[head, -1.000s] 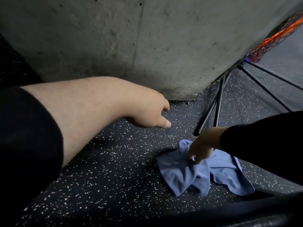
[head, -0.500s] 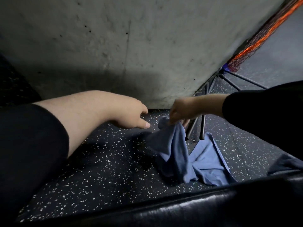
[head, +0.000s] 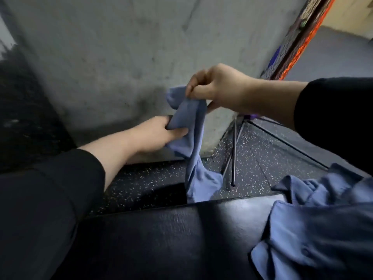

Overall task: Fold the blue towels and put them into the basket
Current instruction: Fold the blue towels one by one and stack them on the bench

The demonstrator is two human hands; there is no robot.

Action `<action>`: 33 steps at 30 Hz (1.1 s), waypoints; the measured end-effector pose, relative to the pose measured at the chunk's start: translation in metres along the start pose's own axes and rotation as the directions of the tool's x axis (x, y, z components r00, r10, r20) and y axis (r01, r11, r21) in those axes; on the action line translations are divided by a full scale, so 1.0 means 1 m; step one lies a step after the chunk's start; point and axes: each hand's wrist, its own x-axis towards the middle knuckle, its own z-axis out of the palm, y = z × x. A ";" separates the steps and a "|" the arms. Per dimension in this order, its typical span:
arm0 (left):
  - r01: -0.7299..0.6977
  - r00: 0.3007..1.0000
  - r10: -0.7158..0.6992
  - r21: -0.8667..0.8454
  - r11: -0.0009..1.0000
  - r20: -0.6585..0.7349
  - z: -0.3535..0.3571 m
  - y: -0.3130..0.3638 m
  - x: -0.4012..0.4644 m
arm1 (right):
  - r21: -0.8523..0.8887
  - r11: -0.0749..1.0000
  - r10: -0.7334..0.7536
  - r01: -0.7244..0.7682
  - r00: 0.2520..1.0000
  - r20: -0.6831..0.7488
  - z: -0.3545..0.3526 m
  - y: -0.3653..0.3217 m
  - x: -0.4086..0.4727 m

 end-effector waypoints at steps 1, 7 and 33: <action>-0.018 0.999 0.016 -0.028 0.999 -0.051 -0.009 0.016 -0.011 | 0.007 0.999 -0.041 0.042 0.998 -0.042 -0.012 -0.020 -0.010; -0.105 0.930 0.071 -0.076 0.992 -0.360 -0.072 0.132 -0.110 | 0.062 0.966 -0.213 0.252 0.907 -0.363 -0.074 -0.139 -0.111; -0.082 0.864 -0.271 -0.649 0.757 -0.425 0.010 0.206 -0.455 | -0.005 1.000 -0.017 0.016 0.951 -0.309 0.083 -0.153 -0.408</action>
